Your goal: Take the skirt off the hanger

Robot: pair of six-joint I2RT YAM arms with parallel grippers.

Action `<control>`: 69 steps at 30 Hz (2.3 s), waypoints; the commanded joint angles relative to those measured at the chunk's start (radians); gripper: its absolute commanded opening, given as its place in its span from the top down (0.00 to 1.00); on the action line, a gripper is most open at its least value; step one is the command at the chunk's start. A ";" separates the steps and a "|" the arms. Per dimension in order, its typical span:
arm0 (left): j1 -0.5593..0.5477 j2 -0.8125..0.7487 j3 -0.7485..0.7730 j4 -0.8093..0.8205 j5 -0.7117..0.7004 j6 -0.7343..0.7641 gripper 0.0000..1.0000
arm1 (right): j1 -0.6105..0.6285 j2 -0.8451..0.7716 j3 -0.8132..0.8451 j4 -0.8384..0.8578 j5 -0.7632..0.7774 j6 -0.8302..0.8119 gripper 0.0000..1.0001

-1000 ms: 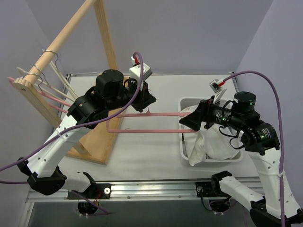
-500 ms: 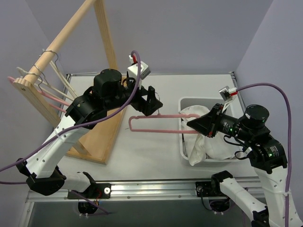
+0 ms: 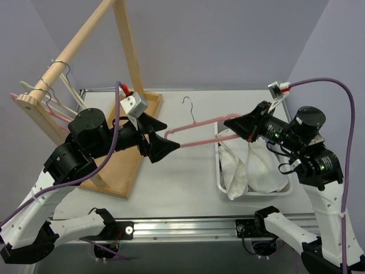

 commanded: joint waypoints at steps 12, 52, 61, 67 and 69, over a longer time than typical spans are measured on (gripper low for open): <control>-0.012 -0.149 -0.477 0.179 0.447 -0.223 0.06 | 0.460 0.493 0.352 0.601 0.310 -0.127 1.00; -0.021 -0.339 -0.726 0.284 0.456 -0.367 0.06 | 0.618 0.906 0.760 0.674 0.420 -0.159 0.97; -0.021 -0.405 -0.753 0.287 0.413 -0.441 0.06 | 0.622 0.658 0.440 0.461 0.843 -0.081 0.00; -0.020 -0.486 -0.805 0.282 0.310 -0.525 0.06 | 0.621 0.323 0.066 0.208 1.149 0.061 0.00; -0.020 -0.517 -0.846 0.291 0.258 -0.585 0.06 | 0.622 0.178 -0.093 0.174 1.183 0.110 0.00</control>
